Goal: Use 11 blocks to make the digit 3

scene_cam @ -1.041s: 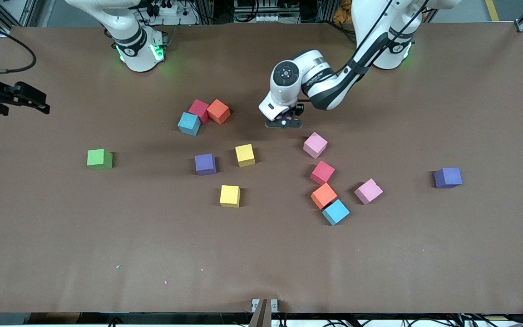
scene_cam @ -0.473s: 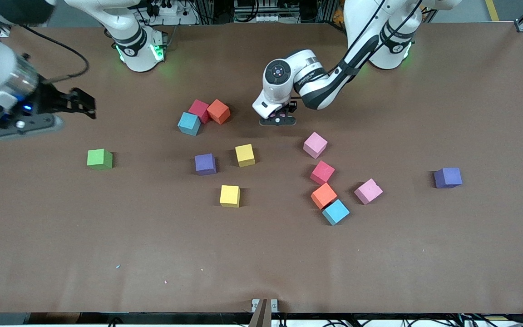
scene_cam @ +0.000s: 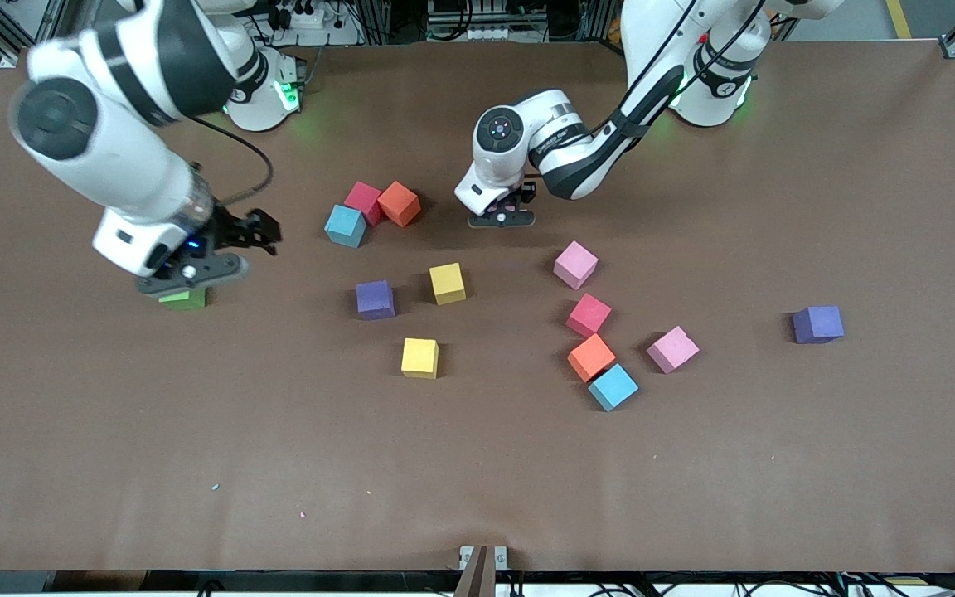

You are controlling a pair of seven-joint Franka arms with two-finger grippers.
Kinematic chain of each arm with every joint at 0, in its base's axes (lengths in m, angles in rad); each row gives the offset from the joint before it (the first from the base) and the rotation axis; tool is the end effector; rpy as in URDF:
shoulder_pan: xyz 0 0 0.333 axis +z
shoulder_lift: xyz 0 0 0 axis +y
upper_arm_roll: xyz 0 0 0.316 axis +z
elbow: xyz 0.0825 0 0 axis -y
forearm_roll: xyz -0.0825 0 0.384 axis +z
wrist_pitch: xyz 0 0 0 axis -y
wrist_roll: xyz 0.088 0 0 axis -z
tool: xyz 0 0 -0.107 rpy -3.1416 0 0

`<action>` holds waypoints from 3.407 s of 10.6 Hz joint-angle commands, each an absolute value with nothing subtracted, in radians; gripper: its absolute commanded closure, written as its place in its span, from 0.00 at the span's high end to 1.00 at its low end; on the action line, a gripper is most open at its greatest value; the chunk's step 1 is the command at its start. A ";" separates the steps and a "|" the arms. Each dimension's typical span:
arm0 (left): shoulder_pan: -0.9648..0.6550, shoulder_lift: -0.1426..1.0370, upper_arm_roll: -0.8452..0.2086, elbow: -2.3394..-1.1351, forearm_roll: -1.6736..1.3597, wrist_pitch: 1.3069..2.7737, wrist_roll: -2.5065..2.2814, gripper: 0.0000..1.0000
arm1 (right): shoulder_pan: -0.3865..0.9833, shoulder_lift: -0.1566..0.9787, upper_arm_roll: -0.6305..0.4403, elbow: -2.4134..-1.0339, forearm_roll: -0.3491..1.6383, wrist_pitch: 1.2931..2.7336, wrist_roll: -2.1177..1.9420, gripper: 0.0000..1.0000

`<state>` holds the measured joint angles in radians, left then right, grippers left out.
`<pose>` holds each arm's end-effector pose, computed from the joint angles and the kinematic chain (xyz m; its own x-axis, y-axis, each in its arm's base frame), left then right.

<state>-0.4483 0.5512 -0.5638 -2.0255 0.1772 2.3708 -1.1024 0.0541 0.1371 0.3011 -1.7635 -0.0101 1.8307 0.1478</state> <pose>0.3159 -0.4957 0.2029 0.9796 0.0075 -0.2008 0.0057 -0.9999 -0.0096 0.5601 0.1989 0.4790 0.9759 0.2077 -0.0675 0.2067 -0.9782 -0.0213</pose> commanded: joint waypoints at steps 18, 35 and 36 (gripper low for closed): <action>-0.250 0.293 -0.560 -2.005 0.199 2.183 -1.158 1.00 | 0.127 0.469 0.399 -2.039 -0.219 2.493 0.548 1.00; -0.072 0.482 -0.552 -2.020 0.184 2.289 -1.523 1.00 | 0.110 0.451 0.509 -2.029 -0.298 2.363 0.442 0.00; -0.074 0.492 -0.552 -2.020 0.184 2.299 -1.532 1.00 | 0.109 0.434 0.520 -2.031 -0.298 2.332 0.317 0.00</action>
